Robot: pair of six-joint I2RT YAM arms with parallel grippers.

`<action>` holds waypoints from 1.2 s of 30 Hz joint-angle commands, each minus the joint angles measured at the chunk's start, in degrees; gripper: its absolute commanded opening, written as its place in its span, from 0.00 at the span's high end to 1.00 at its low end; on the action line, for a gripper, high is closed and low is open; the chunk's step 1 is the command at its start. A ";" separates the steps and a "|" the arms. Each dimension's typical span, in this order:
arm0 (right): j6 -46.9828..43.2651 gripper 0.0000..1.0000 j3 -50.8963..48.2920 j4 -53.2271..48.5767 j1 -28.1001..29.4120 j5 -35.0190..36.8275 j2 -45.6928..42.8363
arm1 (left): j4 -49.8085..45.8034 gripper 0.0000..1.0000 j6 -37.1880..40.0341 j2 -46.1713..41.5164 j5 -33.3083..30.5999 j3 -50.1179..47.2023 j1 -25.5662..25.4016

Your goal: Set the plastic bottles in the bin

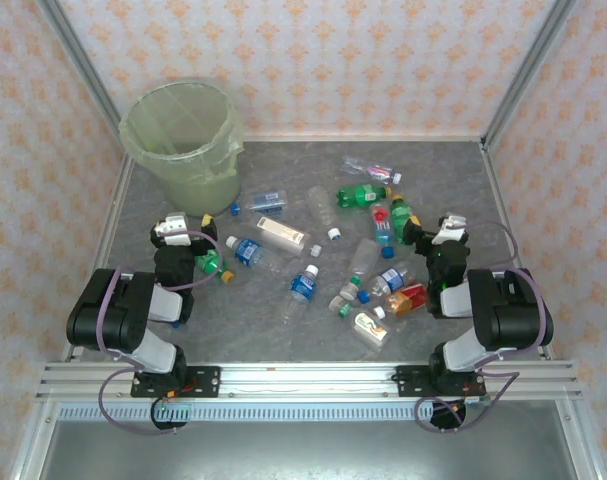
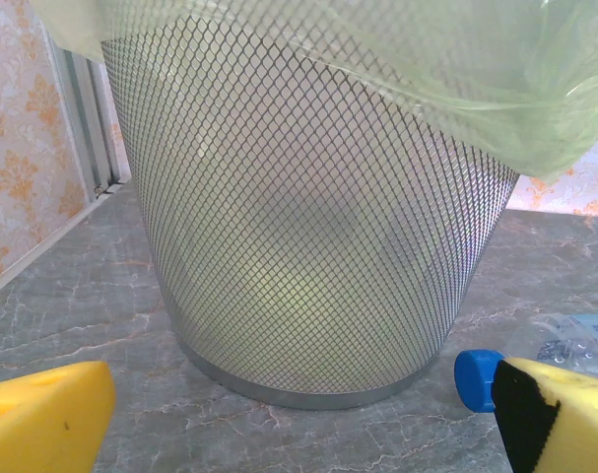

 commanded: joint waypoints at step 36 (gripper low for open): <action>0.22 0.00 1.04 0.47 0.34 1.67 -0.11 | -2.94 0.00 -1.39 0.09 -3.78 1.92 0.34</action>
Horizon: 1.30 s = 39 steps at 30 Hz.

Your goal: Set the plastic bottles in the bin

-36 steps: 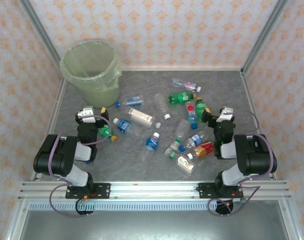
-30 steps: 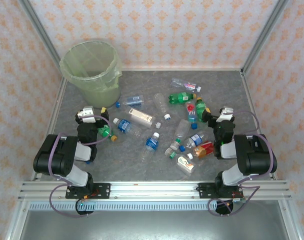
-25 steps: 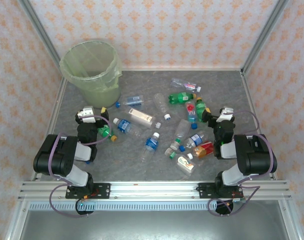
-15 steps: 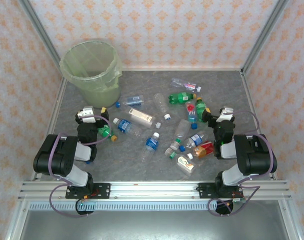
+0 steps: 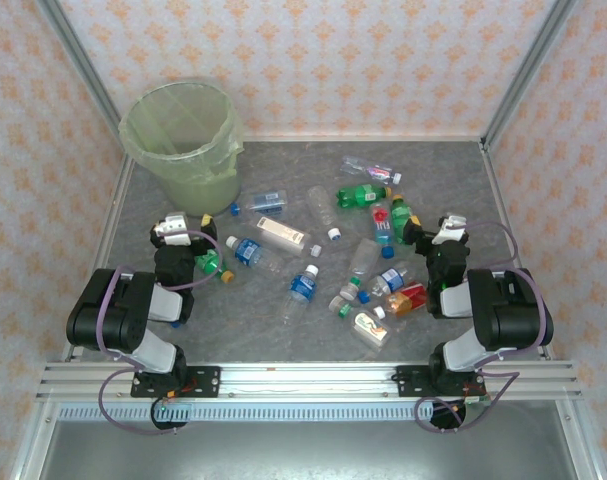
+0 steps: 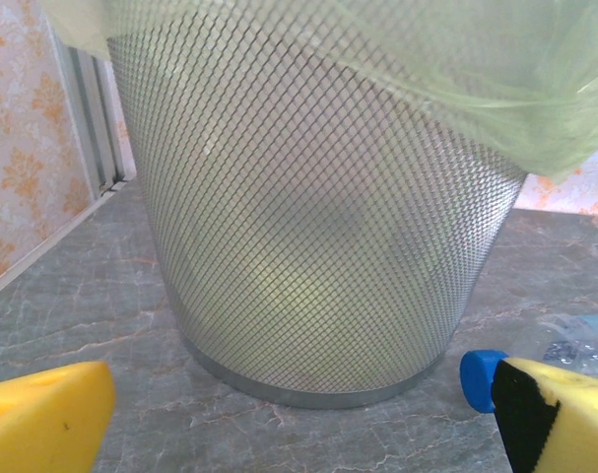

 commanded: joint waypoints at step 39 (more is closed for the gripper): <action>25.44 0.00 24.18 -49.78 -0.82 -2.43 -26.14 | -97.56 0.00 -48.83 -41.32 -18.80 19.82 0.40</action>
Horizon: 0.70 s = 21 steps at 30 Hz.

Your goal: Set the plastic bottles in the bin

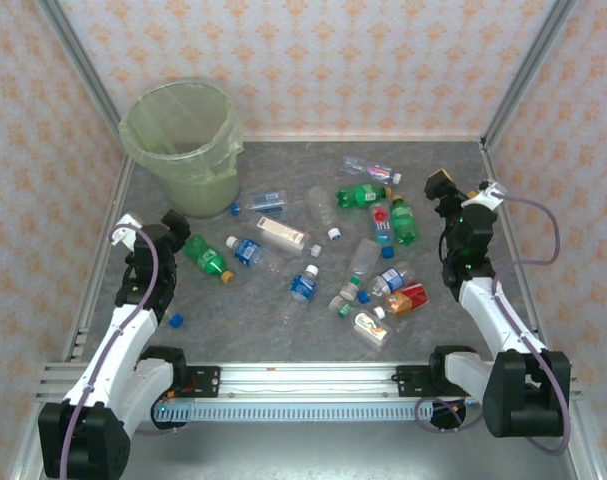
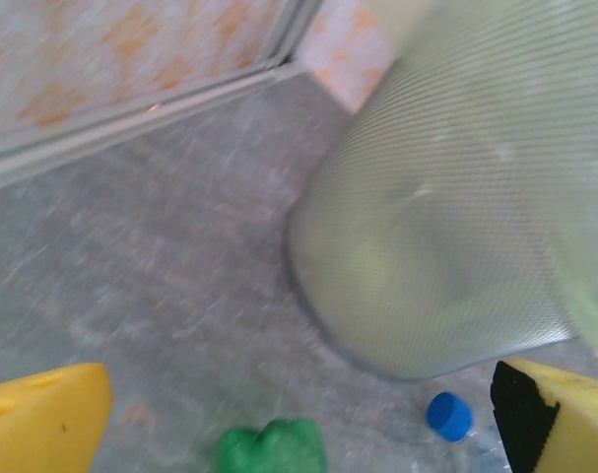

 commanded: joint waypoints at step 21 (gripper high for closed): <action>-4.13 0.00 10.32 -15.58 0.38 -13.67 0.96 | -32.43 0.00 -5.67 20.68 -1.39 10.42 11.63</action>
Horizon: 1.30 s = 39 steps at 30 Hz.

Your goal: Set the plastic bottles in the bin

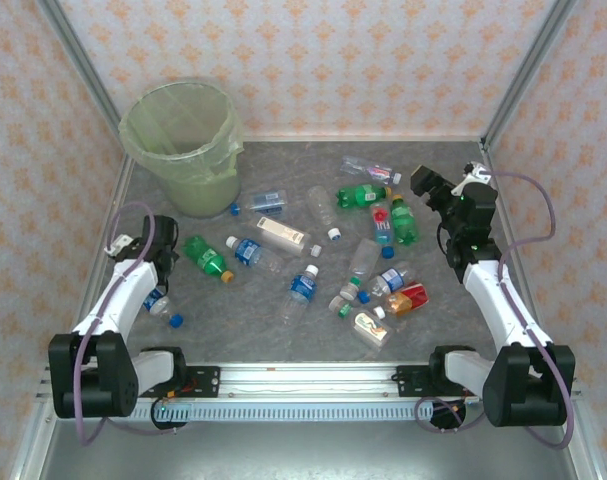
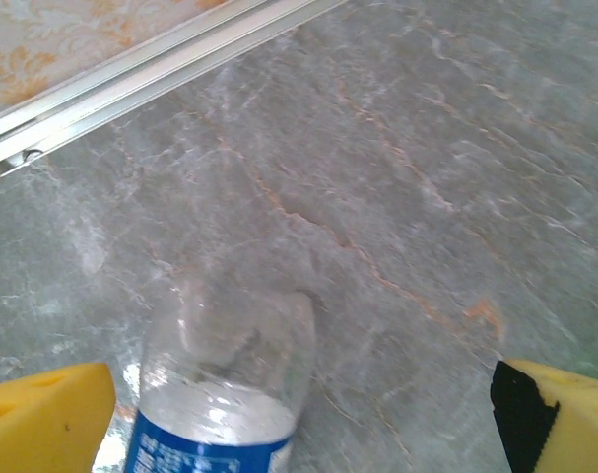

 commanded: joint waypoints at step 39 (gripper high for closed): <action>1.62 0.00 1.66 0.56 2.28 -3.77 -0.94 | 9.02 0.46 3.75 -1.80 18.13 -4.11 10.36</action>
